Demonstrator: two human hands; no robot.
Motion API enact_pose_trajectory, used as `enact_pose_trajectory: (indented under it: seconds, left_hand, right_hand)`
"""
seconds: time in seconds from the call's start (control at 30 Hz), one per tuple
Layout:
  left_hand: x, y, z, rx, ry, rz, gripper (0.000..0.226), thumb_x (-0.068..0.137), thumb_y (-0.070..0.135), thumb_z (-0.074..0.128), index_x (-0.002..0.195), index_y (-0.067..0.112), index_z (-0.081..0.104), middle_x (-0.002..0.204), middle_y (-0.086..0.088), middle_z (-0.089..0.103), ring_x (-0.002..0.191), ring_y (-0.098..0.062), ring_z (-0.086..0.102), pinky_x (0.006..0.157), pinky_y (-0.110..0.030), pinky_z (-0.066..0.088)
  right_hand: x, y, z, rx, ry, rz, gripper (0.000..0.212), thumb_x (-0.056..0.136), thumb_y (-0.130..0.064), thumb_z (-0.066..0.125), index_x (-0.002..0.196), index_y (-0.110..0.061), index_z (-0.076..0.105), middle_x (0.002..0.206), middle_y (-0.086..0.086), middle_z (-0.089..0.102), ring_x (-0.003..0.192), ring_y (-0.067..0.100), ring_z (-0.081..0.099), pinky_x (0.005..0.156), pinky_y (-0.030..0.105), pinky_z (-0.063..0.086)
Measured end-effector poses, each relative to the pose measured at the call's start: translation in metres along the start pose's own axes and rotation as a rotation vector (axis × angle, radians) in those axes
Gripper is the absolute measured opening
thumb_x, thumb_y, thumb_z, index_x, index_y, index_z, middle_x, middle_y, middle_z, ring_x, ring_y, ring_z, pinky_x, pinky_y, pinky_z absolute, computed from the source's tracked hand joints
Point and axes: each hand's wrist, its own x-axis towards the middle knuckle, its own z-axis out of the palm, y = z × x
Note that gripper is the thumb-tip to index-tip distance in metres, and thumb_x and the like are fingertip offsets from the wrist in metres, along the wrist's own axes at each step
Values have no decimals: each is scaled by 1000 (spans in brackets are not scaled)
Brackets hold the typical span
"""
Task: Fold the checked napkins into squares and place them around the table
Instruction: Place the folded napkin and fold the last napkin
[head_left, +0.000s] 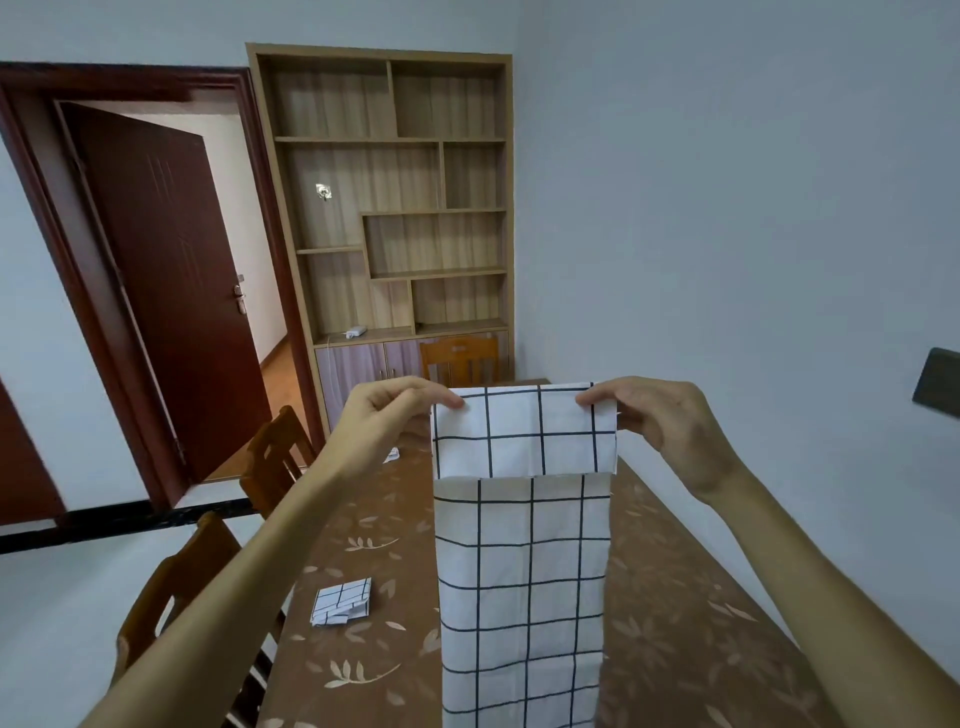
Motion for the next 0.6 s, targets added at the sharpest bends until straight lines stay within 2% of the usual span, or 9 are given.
enact_pose_trajectory:
  seconds: [0.07,0.13,0.2,0.23,0.3,0.33,0.4,0.47,0.6]
  left_hand:
    - [-1,2,5,39,7,31,13,89,16,72,99,9,76,72,9,73,71,-7,69,72,-27,55]
    - [-1,0,7,33,16,48,20,86,2,71,106,-2,69,60,15,66,59,-1,65,70,-20,55]
    - [0,2,8,-12,41,71,27,84,5,74,110,2,69,72,9,73,70,-6,71,76,-26,58]
    - [1,4,7,-44,59,83,31,82,9,75,113,6,69,82,2,77,81,-15,75,81,-32,59]
    - [2,4,6,-90,85,82,42,81,12,75,122,13,66,95,-8,78,95,-25,75,87,-39,60]
    - [2,3,6,-104,87,71,48,82,13,74,129,15,61,99,-10,78,98,-26,75,87,-39,60]
    - [3,1,7,-138,72,29,54,86,15,69,137,18,53,107,-10,77,104,-25,74,87,-38,61]
    - [2,-2,8,-165,32,-29,53,90,18,65,141,15,49,115,-10,75,108,-24,72,90,-38,60]
    - [-8,-15,16,-61,-77,-85,42,92,17,64,132,9,56,120,-6,74,106,-21,73,87,-33,61]
  right_hand:
    - [0,0,3,-45,38,-14,13,91,-18,70,101,-23,78,100,0,78,103,16,71,98,41,55]
    - [1,1,6,-45,15,5,51,82,-18,78,129,-30,62,100,-1,77,103,23,71,97,40,56]
    - [1,3,9,42,-4,98,80,78,-16,79,145,-33,38,99,0,77,99,20,73,90,31,58]
    - [0,3,11,76,-13,138,80,78,-16,80,145,-30,38,102,-1,78,99,16,73,89,30,58]
    - [-1,7,16,55,-42,179,54,80,-16,79,130,-19,57,108,-2,77,101,14,73,92,34,58]
    - [-1,10,19,34,-53,186,38,83,-16,78,119,-16,66,105,-3,78,99,14,74,89,34,58]
    - [-2,11,25,-1,-25,162,10,85,-13,76,95,-17,74,83,-10,78,80,4,74,75,22,57]
    - [-2,14,29,1,29,127,8,85,-9,76,81,-15,73,66,-14,73,64,-3,68,62,11,50]
    - [3,19,33,40,121,99,16,83,-13,78,83,2,72,69,-3,72,67,5,67,69,16,54]
